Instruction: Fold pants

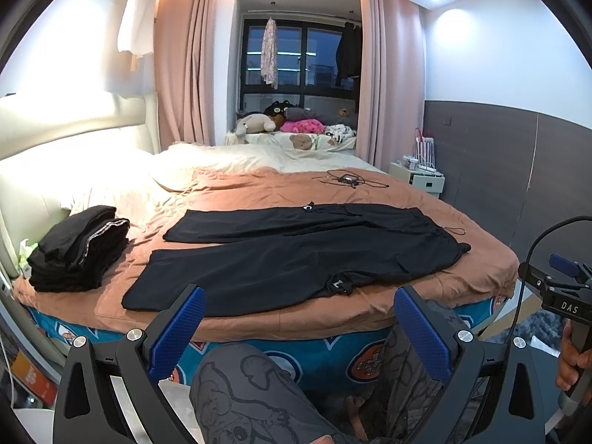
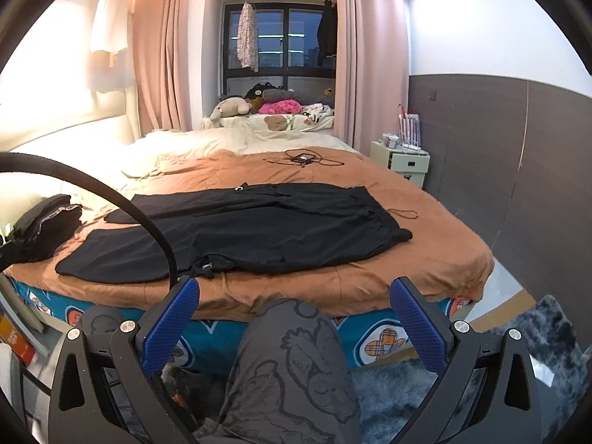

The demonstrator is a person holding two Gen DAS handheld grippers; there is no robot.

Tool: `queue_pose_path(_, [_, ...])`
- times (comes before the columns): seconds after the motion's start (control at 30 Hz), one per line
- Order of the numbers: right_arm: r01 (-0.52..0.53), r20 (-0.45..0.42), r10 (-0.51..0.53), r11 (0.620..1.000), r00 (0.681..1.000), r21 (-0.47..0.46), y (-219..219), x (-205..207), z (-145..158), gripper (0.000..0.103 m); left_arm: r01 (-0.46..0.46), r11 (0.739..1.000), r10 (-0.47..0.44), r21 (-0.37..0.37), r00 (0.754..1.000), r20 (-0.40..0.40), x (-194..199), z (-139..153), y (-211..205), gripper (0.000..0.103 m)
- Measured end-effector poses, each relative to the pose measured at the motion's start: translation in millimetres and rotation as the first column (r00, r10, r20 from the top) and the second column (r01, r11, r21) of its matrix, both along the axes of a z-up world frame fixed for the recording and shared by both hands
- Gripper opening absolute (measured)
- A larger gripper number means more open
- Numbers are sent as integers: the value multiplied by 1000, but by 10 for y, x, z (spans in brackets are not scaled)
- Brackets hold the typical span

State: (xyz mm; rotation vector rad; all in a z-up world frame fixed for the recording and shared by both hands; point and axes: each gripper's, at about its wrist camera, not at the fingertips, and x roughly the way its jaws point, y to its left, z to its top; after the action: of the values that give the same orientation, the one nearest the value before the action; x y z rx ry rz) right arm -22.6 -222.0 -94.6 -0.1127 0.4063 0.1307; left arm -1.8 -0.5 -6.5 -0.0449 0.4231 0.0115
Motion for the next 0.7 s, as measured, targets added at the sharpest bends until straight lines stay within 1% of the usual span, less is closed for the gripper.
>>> queue_pose_path(0.7, [12, -10, -12, 1000, 1000, -1, 15, -25, 47, 103, 3, 1000, -3, -6, 1000, 9, -45, -5, 11, 102])
